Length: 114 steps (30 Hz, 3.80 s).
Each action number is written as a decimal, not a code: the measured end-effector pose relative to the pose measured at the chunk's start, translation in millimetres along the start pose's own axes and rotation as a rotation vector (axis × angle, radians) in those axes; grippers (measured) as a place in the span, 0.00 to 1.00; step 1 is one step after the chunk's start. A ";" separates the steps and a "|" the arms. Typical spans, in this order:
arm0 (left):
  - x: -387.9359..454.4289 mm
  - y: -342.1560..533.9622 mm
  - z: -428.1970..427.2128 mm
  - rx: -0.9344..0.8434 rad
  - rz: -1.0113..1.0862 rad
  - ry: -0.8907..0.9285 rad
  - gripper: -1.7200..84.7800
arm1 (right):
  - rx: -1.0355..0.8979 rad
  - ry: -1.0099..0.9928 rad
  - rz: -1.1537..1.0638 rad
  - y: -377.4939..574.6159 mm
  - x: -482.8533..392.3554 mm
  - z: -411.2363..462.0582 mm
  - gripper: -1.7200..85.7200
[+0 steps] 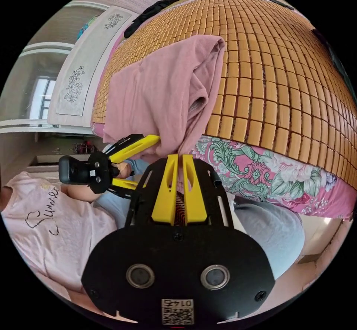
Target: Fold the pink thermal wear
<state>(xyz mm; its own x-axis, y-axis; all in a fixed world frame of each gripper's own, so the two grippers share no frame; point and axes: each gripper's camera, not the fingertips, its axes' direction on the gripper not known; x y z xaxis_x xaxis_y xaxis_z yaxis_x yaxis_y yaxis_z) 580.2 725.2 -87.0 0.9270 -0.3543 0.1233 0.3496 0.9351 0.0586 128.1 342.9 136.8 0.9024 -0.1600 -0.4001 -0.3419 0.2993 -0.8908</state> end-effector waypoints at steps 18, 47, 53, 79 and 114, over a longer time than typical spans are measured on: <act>-15.0 1.9 -75.9 0.019 -0.129 -0.137 0.07 | 0.444 -0.665 0.223 -24.4 153.0 23.5 0.16; -157.3 98.3 -80.7 0.032 -0.848 -0.005 0.08 | 0.234 -0.145 -0.131 -129.7 -19.1 -74.8 0.11; -186.3 141.2 -84.0 0.024 -0.949 0.043 0.09 | 0.221 0.210 -0.330 -166.7 -74.8 -116.6 0.13; -241.6 108.2 -9.8 0.032 -1.006 0.080 0.15 | -0.526 0.207 -0.374 -326.9 -45.4 -39.1 0.14; -173.8 -399.2 46.3 0.436 -0.317 0.278 0.11 | 0.478 0.626 -0.088 -1.1 72.4 -606.7 0.14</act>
<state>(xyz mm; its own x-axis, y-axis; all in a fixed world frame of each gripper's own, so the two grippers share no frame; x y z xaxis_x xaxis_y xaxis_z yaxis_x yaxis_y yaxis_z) 273.2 413.0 -85.9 0.8079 -0.5440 -0.2268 0.5814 0.6726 0.4578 34.7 -239.7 -21.9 0.5568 -0.6588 -0.5060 0.0013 0.6099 -0.7925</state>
